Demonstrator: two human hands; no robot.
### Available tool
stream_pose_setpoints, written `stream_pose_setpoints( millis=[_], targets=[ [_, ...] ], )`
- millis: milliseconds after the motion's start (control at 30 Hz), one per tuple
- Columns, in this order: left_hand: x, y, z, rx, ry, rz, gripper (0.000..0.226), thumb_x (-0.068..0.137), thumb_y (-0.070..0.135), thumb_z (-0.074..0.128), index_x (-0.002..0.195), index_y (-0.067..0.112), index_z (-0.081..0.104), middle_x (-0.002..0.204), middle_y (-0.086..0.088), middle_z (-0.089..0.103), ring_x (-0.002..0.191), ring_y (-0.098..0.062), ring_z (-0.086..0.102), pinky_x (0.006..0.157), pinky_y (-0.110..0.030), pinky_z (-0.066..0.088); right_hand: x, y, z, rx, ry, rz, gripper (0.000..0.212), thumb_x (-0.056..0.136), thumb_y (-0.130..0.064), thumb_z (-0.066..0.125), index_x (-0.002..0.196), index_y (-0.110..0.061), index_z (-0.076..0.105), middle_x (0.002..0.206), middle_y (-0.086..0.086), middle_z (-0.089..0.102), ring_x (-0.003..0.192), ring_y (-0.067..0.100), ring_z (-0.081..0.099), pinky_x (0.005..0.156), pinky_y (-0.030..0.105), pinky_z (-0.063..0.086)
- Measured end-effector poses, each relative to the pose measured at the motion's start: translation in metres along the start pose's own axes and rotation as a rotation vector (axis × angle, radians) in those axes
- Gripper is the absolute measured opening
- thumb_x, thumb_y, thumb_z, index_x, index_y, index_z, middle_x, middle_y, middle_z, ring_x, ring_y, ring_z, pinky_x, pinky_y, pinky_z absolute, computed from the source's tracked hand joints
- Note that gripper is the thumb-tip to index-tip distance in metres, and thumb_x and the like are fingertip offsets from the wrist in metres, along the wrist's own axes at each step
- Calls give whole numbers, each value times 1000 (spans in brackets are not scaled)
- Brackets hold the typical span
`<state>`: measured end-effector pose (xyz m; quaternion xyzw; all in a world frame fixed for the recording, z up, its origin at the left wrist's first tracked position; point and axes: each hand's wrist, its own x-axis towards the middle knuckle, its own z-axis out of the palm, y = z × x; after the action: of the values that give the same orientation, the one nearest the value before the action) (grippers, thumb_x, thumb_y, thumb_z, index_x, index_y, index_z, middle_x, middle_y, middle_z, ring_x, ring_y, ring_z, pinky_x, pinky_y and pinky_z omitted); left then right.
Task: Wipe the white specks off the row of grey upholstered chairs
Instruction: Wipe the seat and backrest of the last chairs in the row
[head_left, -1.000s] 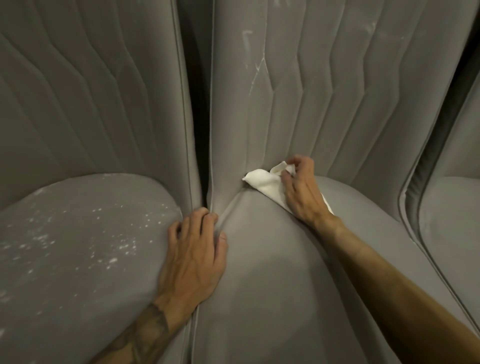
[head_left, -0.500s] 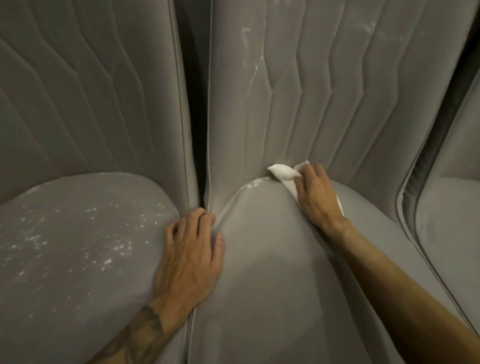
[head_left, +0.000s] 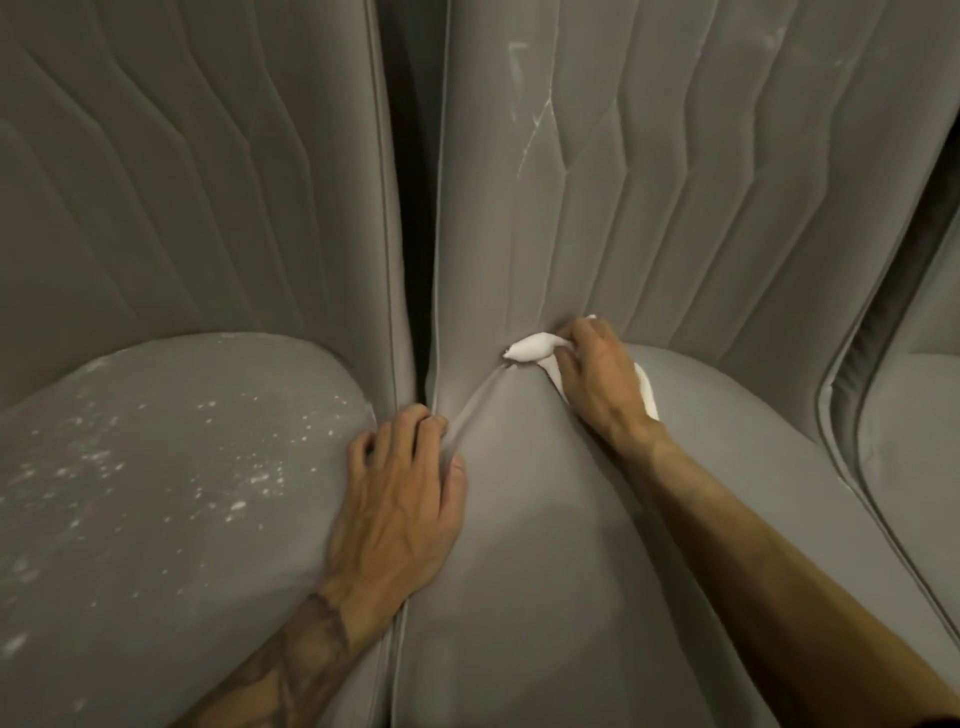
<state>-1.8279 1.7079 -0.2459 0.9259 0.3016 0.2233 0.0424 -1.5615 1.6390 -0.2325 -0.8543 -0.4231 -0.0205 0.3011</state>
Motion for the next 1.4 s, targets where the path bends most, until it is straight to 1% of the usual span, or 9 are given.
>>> stream_pose_setpoints(
  millis=[200,400,533,700,800,967,1100,1267,1400],
  targets=[
    [0,-1,0,-9,0,9,33,100,38,45,125,18,55,129,-5,52,113,-28,55,99,-47,40,-11,-18,5,117,-223,-246,12,97,-31,52,109,-30,54,113,-10,57,104,17,59,88,34,47],
    [1,-1,0,-33,-2,5,30,101,36,42,123,20,54,126,-3,52,112,-25,54,100,-45,38,-10,-24,11,51,-113,-83,15,98,-34,49,109,-24,50,111,0,60,104,25,59,83,37,48],
    [2,1,-8,-104,-35,-15,32,100,33,37,119,17,58,125,-4,56,114,-25,56,100,-43,39,-47,-43,19,181,-228,-280,17,95,-43,48,111,-37,46,101,-25,53,91,6,57,71,18,41],
    [3,-7,-23,-307,-21,-43,14,97,13,50,107,8,59,112,-12,56,100,-30,56,92,-44,42,-18,-30,6,96,-200,-161,16,99,-29,51,115,-25,54,122,-4,59,114,20,58,91,33,46],
    [5,-23,-29,-182,-19,34,20,95,6,52,113,6,59,115,-14,57,100,-32,57,89,-45,46,-30,-46,16,64,-141,-143,16,98,-37,49,111,-29,51,117,-4,63,108,22,61,86,32,48],
    [7,-41,-27,-106,-34,51,27,94,11,53,119,3,61,122,-18,56,102,-36,58,88,-48,48,-67,-57,11,212,-282,-366,17,96,-33,54,112,-34,51,110,-14,59,96,9,58,78,20,39],
    [3,-40,-25,-130,-21,55,31,94,7,57,125,1,60,127,-18,57,108,-36,60,94,-50,51,-31,-45,6,125,-206,-177,21,99,-23,53,120,-21,56,126,-1,61,117,20,58,97,32,44],
    [4,-39,-26,-162,-37,46,38,88,0,66,125,0,61,132,-20,57,112,-40,59,95,-52,50,-69,-70,20,163,-218,-287,16,96,-42,49,110,-35,48,109,-11,62,97,16,61,79,28,46],
    [4,-40,-28,-174,-22,61,35,89,3,66,123,0,60,130,-19,57,109,-40,59,92,-51,49,-82,-65,7,295,-310,-353,10,98,-34,54,108,-31,53,103,-14,61,92,8,59,79,26,46]
  ],
)
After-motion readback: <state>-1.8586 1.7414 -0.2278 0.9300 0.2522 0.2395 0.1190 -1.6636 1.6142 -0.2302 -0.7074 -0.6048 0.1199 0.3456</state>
